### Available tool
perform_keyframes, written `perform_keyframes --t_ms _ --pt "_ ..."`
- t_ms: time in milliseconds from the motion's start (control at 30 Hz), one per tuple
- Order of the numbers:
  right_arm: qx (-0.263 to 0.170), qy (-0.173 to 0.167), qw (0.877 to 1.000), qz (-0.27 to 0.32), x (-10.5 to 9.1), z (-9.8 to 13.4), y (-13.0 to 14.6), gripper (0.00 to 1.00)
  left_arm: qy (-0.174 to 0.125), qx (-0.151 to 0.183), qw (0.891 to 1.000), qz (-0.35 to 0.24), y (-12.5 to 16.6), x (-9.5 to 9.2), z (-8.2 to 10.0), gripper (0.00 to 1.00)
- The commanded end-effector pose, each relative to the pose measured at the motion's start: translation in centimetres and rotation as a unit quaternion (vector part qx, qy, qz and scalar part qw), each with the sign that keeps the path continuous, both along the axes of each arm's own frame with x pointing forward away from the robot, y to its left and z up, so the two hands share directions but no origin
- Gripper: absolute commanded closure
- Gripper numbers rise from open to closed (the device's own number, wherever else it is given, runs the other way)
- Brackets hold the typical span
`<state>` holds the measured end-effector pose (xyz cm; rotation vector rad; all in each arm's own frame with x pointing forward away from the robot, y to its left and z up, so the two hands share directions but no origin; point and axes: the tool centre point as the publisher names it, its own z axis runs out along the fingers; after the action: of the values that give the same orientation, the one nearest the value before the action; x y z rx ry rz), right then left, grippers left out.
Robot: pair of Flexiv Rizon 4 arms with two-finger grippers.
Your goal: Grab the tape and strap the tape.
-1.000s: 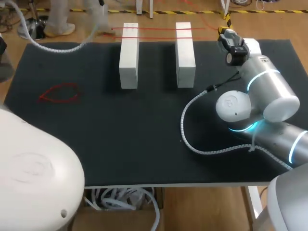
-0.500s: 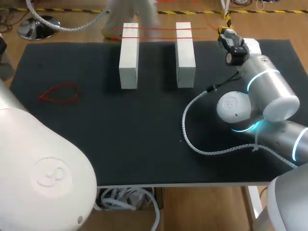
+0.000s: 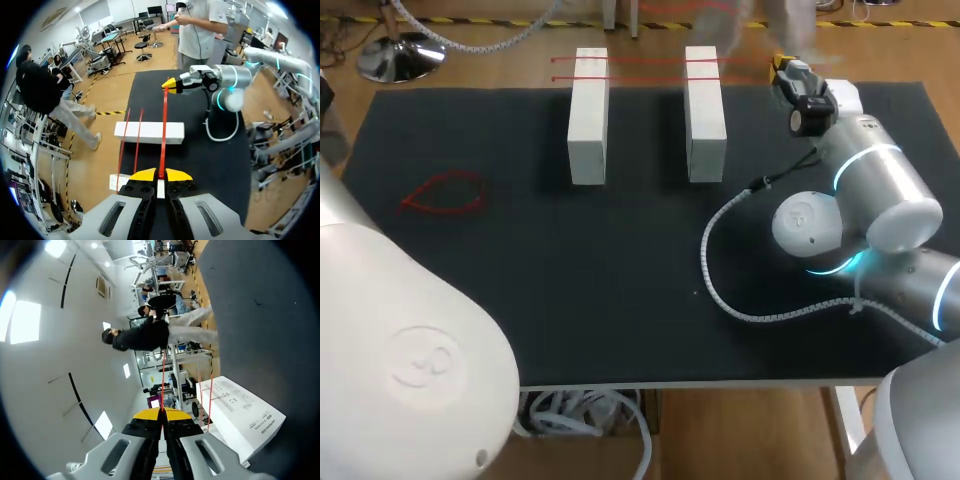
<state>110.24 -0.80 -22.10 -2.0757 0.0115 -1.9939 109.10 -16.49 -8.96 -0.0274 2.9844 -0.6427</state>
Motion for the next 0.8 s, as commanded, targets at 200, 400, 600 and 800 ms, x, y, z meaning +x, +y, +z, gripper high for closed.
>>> perform_keyframes --t_ms 200,400,600,800 --pt "0.000 -0.001 1.000 0.000 0.12 -0.07 0.01 1.00 -0.001 0.045 0.999 0.007 -0.43 0.57 0.85 1.00" --pt "0.000 -0.001 1.000 0.000 0.12 -0.07 0.01 1.00 -0.003 0.110 0.994 0.005 -0.41 0.49 1.12 1.00" --pt "0.000 -0.001 1.000 0.000 0.12 -0.07 0.01 1.00 0.006 0.145 0.989 -0.008 -0.69 0.33 1.05 1.00" --pt "0.000 -0.001 1.000 0.000 0.12 -0.07 0.01 1.00 0.017 0.157 0.987 -0.013 -1.03 0.49 0.86 1.00"
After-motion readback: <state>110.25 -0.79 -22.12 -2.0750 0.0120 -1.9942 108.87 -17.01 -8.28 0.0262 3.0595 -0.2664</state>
